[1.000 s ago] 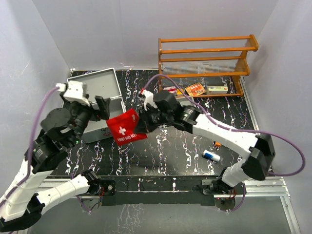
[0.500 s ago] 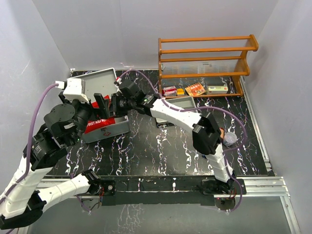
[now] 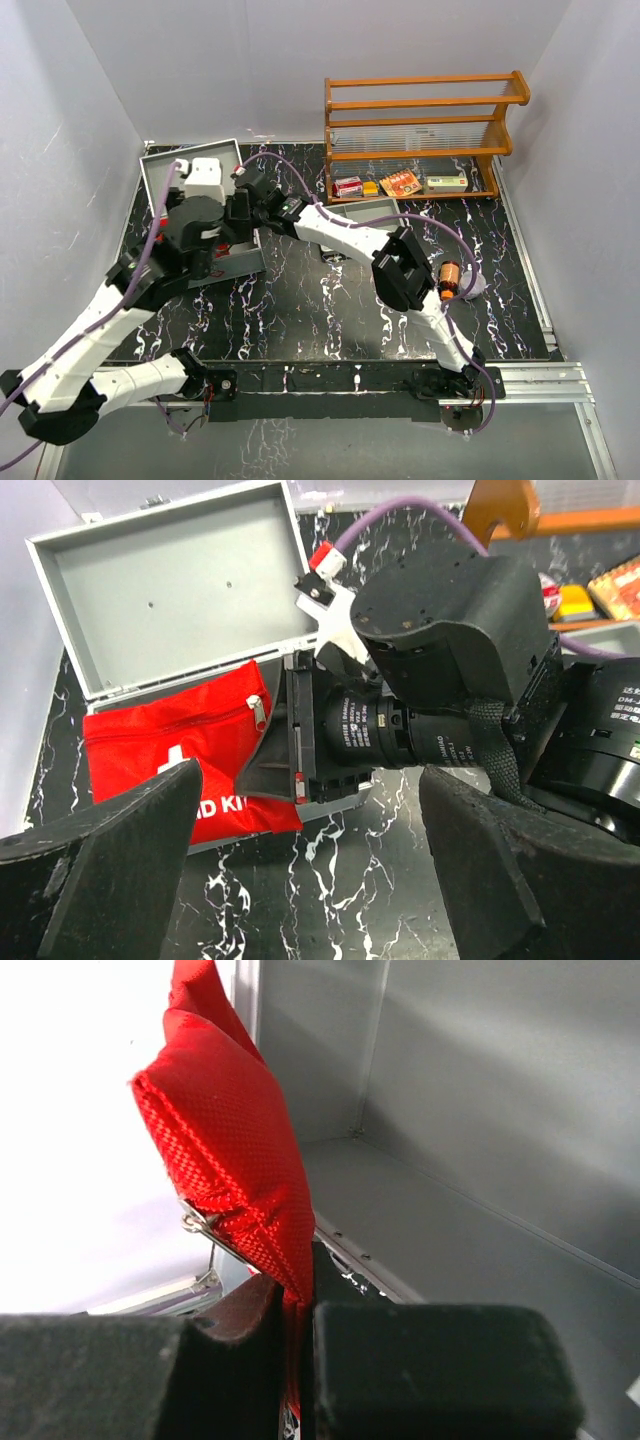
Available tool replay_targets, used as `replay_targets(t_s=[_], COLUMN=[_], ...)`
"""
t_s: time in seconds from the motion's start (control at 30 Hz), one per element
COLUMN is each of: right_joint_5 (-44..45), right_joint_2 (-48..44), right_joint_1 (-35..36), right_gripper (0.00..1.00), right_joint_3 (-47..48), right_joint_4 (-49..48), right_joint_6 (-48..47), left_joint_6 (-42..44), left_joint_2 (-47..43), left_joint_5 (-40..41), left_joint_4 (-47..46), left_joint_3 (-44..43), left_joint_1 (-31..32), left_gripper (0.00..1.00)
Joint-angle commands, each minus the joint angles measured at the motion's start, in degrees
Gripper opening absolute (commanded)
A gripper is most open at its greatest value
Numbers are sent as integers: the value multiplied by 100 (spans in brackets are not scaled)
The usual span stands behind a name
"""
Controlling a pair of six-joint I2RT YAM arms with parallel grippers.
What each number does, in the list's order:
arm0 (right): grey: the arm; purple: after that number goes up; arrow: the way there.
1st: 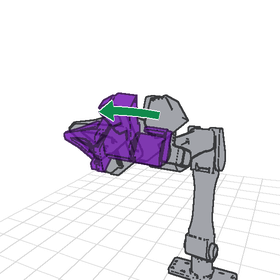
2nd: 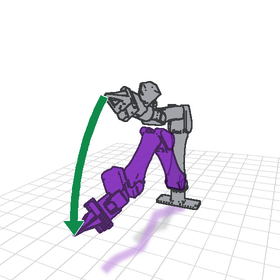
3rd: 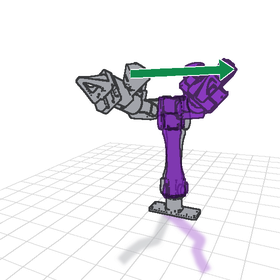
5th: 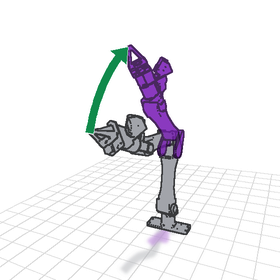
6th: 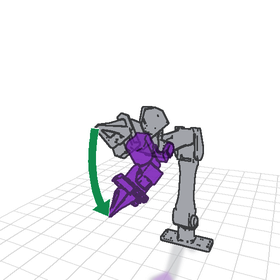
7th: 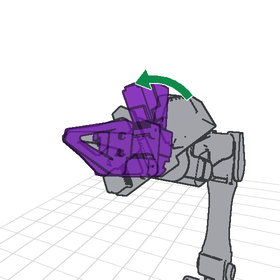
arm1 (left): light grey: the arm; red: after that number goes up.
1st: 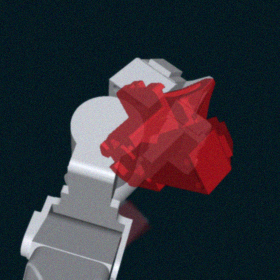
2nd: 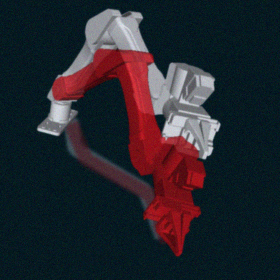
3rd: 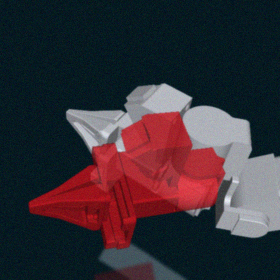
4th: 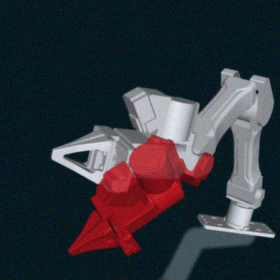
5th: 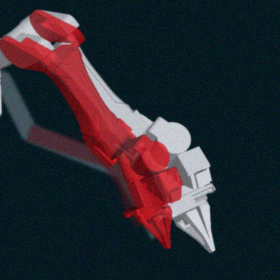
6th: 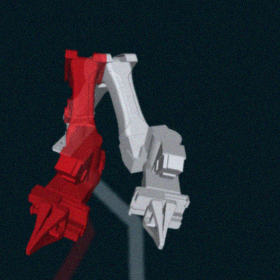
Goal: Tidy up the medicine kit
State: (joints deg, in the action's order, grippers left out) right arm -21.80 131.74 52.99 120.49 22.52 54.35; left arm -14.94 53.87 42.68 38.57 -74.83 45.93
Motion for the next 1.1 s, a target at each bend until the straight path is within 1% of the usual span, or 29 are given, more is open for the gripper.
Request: replay_targets(t_s=[0.0,0.07,0.2,0.27,0.4,0.47,0.57,0.67,0.8,0.83,0.93,1.07], right_joint_5=[182,127,-22,-95,-133,-135,-66,108,462,545,817,1176], right_joint_2=[-305,-463,-659,-757,-808,-780,-732,-758,-923,-974,-1131,-1311], right_joint_1=[-192,-260,-362,-392,-428,-438,-444,-439,-439,-439,-439,-470], right_gripper=[0,0,0,0,0,0,0,0,0,0,0,0], right_joint_3=[-330,-580,-981,-1152,-1198,-1148,-1054,-1039,-1124,-1161,-1298,-1460], right_joint_4=[-335,-485,-656,-810,-771,-637,-366,-125,208,261,461,724], right_joint_6=[124,165,231,280,226,141,14,-88,-222,-260,-359,-499], left_joint_6=[-263,-350,-584,-642,-852,-953,-1127,-1195,-1088,-1080,-1105,-1029], left_joint_2=[311,438,634,649,679,678,674,746,1054,1163,1399,1612], left_joint_5=[113,-137,-1081,-1410,-1539,-1526,-1650,-2072,-3039,-3202,-3334,-3208], left_joint_4=[81,84,177,164,307,394,457,458,235,187,55,-77], left_joint_3=[30,25,-40,-28,7,139,464,865,1357,1429,1490,1522], left_joint_1=[-146,-415,-1472,-1904,-2466,-2765,-3377,-4293,-5486,-5645,-5765,-5841], left_gripper=[89,89,88,86,84,85,85,88,88,88,90,91])
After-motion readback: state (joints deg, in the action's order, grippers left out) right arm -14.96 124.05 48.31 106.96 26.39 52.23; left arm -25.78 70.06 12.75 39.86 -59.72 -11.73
